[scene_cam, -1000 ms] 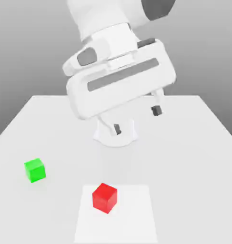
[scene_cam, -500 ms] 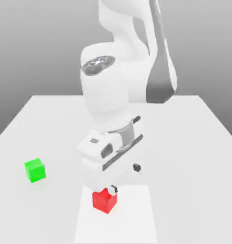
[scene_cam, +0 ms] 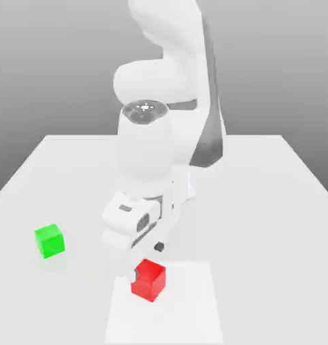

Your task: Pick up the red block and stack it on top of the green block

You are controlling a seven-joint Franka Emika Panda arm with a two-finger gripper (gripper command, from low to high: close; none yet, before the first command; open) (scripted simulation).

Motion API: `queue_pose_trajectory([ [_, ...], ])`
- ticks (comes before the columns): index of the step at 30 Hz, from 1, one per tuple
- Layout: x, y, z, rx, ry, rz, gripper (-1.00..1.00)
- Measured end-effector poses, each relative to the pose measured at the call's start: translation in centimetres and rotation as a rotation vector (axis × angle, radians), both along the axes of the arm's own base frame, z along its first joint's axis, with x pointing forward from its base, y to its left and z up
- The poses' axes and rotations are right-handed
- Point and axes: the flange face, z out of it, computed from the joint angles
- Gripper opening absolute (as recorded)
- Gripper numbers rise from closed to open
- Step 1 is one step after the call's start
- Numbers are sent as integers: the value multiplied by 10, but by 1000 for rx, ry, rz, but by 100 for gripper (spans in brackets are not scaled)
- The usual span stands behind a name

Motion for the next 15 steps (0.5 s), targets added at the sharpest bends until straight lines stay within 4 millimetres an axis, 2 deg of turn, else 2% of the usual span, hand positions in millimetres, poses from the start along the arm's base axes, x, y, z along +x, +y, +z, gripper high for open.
queue_pose_trajectory([
  [7,-5,1,-38,10,17,-4,0],
  [8,-7,1,-42,13,20,-5,-100],
  [15,-7,1,-42,13,22,-5,-100],
])
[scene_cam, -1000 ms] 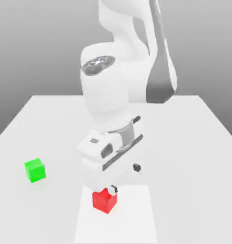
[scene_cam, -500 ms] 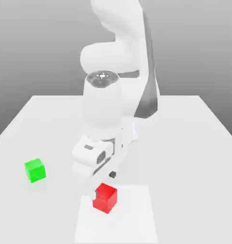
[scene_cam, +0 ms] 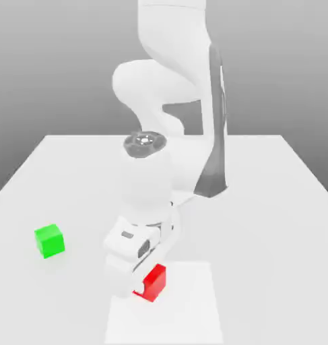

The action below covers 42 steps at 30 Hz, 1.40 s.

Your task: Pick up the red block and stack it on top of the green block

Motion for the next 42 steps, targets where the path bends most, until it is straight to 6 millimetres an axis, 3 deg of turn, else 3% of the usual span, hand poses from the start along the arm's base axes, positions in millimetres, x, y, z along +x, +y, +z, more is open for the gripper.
queue_pose_trajectory([
  [10,6,-1,49,-12,-20,4,-100],
  [19,-5,-7,67,-4,9,-73,-100],
  [20,-9,-27,69,-6,12,-149,-100],
  [22,-27,-89,72,-10,17,-382,-100],
  [23,-35,-108,74,-11,19,-469,-100],
  [27,-69,-161,84,-13,19,-769,-100],
  [32,-126,-224,99,-1,5,-1165,-100],
  [35,-139,-236,96,-4,3,-1242,-100],
  [42,-141,-239,76,-16,8,-1252,-100],
])
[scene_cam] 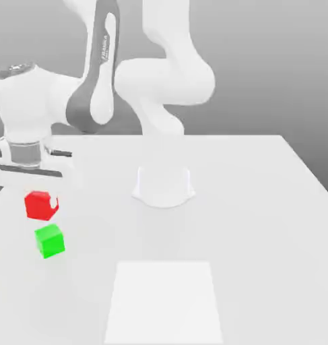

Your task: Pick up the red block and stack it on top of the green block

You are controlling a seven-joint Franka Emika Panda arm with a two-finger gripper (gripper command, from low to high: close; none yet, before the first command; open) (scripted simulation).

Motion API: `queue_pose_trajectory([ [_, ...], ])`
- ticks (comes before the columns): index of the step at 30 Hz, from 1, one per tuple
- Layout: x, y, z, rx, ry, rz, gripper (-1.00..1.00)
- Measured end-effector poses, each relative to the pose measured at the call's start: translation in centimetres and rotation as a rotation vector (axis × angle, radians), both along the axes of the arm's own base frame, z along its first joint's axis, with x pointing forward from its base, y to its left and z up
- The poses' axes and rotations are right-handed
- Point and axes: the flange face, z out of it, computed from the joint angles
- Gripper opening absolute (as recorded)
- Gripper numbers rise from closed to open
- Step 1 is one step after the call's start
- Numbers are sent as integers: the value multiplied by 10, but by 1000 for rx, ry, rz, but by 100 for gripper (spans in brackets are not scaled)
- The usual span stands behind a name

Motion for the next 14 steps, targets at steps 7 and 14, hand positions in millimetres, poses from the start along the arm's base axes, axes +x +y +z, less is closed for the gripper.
queue_pose_trajectory([
  [7,1,1,-21,2,1,4,-100],
  [14,1,3,-39,9,-10,2,-100],
])
